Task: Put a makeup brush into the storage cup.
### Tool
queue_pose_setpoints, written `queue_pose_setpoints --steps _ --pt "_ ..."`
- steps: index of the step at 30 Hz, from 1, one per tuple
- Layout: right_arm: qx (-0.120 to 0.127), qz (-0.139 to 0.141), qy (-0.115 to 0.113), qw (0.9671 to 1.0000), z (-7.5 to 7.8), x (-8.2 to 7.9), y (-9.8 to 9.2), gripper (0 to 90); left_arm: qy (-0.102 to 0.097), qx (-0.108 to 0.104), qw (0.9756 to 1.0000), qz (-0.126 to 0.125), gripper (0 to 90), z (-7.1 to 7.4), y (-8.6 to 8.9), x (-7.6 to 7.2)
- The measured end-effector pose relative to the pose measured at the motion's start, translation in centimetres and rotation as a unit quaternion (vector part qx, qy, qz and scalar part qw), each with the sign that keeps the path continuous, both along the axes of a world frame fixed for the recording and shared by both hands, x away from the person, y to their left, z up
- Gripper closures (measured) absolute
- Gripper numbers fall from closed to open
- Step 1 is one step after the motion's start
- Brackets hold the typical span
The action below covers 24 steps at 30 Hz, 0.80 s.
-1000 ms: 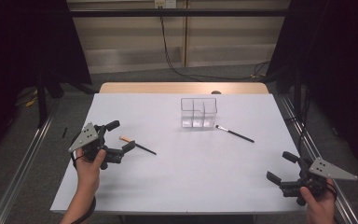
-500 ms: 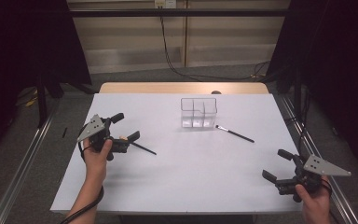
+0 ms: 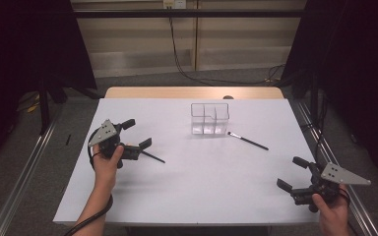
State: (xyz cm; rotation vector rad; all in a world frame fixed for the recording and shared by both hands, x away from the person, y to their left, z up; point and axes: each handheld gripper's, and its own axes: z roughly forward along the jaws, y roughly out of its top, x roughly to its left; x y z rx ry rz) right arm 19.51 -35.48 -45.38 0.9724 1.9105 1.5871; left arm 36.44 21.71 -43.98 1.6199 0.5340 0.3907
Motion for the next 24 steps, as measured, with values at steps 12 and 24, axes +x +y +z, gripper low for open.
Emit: queue_pose_setpoints --steps 12,24 --pt "-0.001 -0.003 -0.001 1.0000 0.0 -0.3 -0.2 0.0 0.040 0.035 0.9986 -0.007 0.0 0.1 0.0 0.7" --pt "-0.003 0.000 0.000 1.0000 0.0 -0.2 -0.1 0.0 0.079 0.086 0.9930 -0.015 0.0 0.2 0.0 1.5"
